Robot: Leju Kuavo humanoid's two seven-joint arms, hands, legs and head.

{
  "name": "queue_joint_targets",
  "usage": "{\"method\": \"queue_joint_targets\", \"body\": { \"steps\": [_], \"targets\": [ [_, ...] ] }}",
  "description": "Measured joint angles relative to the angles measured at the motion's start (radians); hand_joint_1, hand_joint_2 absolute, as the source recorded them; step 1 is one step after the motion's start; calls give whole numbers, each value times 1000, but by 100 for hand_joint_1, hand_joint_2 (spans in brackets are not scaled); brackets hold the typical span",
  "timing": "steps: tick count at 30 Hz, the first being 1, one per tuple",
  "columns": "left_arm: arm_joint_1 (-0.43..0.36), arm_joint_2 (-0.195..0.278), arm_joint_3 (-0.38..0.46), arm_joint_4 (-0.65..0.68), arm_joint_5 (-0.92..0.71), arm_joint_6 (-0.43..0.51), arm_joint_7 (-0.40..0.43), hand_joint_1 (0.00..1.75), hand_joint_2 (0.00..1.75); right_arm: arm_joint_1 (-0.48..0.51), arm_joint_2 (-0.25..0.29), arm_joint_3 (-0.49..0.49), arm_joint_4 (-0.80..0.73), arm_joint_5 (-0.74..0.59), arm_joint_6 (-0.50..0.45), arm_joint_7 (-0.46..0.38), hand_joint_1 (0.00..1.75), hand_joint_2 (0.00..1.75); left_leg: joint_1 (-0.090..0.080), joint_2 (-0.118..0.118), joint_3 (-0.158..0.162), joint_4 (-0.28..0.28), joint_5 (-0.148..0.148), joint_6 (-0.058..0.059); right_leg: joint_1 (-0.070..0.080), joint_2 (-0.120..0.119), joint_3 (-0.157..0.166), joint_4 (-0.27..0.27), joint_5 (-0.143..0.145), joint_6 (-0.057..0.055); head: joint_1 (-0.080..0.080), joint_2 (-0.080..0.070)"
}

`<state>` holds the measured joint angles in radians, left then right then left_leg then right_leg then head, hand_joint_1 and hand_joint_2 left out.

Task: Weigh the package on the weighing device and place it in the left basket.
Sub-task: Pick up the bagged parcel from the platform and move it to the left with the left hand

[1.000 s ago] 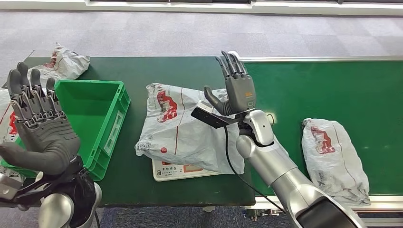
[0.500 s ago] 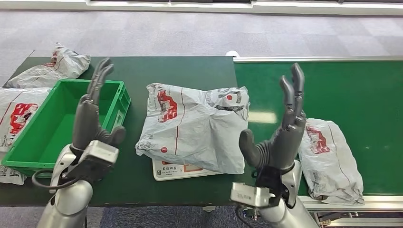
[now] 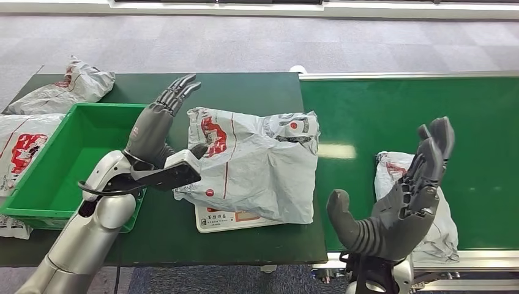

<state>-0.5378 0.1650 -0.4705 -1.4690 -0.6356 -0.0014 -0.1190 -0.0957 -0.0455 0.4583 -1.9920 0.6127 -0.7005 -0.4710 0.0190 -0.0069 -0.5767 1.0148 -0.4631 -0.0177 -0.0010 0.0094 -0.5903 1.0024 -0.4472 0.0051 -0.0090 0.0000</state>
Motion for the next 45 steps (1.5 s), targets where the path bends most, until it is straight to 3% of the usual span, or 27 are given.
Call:
{"method": "queue_joint_targets", "body": {
  "steps": [6, 13, 21, 31, 35, 40, 45],
  "targets": [
    [-161, -4, -156, 242, -91, -91, -21, 0, 175, -14, -20, -5, 8, -100, 1, -63, 0, 175, 0, 0, 0, 0, 1, 0, -1, 0, 0, 0, 2, 0, 0, 0],
    [-291, -82, -389, 537, -95, -209, -66, 0, 175, -40, -30, -5, 41, -150, 3, -84, 0, 175, -2, 0, -1, 0, 2, 1, -2, 0, 0, 0, 2, 1, 0, 0],
    [-295, -208, -549, 801, -90, -207, -82, 0, 175, -83, -31, 16, 49, -172, 3, -72, 0, 175, -2, -1, -2, 0, 2, 1, -2, -1, 0, 0, 2, 1, 0, 0],
    [-300, -257, -603, 919, -66, -193, -92, 0, 175, -134, -37, 56, 77, -223, 3, -72, 0, 175, -2, -3, 0, 0, 2, 2, -2, -4, 4, 0, 2, 1, 0, 0],
    [-304, -263, -606, 932, -64, -191, -95, 175, 175, -136, -38, 59, 83, -227, 3, -76, 0, 175, -2, -4, 1, 0, 3, 3, -2, -5, 5, 0, 2, 2, 0, 0],
    [-305, -256, -603, 934, -19, -132, -100, 175, 175, -136, -39, 64, 84, -223, 3, -68, 0, 175, -2, -4, 1, 0, 4, 3, -2, -5, 5, 1, 3, 2, 0, 0],
    [-303, -206, -550, 862, 52, -70, -65, 175, 175, -129, -39, 67, 82, -197, 3, -36, 0, 175, -2, -3, 0, 0, 5, 2, -2, -4, 2, 2, 4, 1, 0, 0]
  ]
}}
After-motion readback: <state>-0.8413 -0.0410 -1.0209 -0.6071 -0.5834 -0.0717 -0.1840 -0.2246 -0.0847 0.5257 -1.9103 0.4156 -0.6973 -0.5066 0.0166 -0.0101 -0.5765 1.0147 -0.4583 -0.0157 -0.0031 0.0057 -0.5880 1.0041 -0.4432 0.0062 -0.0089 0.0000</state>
